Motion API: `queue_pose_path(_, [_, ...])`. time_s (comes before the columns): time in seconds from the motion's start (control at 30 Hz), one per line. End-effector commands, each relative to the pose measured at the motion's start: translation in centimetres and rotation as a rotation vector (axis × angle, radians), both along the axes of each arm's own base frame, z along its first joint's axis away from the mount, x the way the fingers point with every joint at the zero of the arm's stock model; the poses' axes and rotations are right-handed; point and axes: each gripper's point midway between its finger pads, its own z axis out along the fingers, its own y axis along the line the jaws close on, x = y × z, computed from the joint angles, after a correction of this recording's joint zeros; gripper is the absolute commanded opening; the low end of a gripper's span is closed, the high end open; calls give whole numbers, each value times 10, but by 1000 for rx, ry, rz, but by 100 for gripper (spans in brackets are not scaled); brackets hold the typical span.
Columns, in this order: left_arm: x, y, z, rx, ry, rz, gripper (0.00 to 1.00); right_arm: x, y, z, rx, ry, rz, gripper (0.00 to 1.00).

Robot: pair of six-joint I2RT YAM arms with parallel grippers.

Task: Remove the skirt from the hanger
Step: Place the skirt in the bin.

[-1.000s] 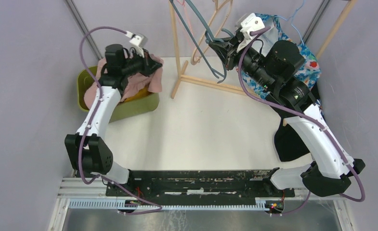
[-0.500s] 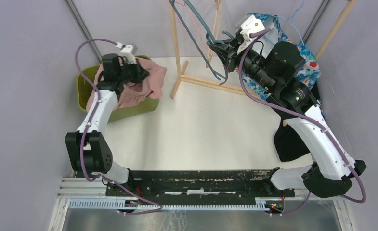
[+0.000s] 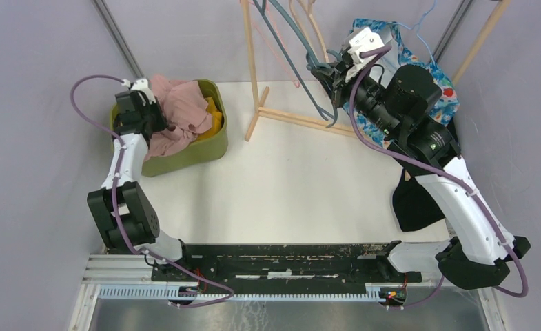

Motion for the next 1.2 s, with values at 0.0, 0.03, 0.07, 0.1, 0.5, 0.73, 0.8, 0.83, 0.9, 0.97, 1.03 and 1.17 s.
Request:
queue_pose_path(0.0, [-22,-12,-42,10,108,-28,6,-10,-29,5,-2,2,-85,1])
queue_pose_path(0.03, [-23,-19,-44,-6,105,-45,11,-12,-33,0,-14,17,-97,1])
queue_pose_path(0.07, [-23,-27,-44,-22,97,-64,13,-15,-38,-4,-20,32,-109,1])
queue_pose_path(0.1, [-23,-35,-42,-41,86,-88,13,-18,-42,-9,-21,49,-118,1])
queue_pose_path(0.5, [-15,-110,99,-164,-226,-375,72,-19,-109,-65,-206,196,-415,1])
queue_pose_path(0.73, [-25,-141,152,-168,-302,-473,73,8,-146,-66,-245,191,-624,1])
queue_pose_path(0.8, [-30,-152,159,-187,-312,-496,73,20,-154,-59,-201,187,-678,1])
queue_pose_path(0.83, [-33,-157,162,-191,-316,-505,73,27,-157,-55,-180,178,-703,1])
queue_pose_path(0.9, [-36,-161,162,-190,-311,-512,73,39,-160,-44,-135,151,-734,1])
queue_pose_path(0.97, [-38,-162,160,-177,-302,-515,72,48,-156,-36,-101,130,-733,1])
queue_pose_path(1.03, [-40,-161,158,-162,-291,-511,72,58,-150,-31,-87,122,-723,1])
queue_pose_path(1.17, [-43,-160,154,-156,-278,-511,72,61,-143,-26,-60,121,-697,1])
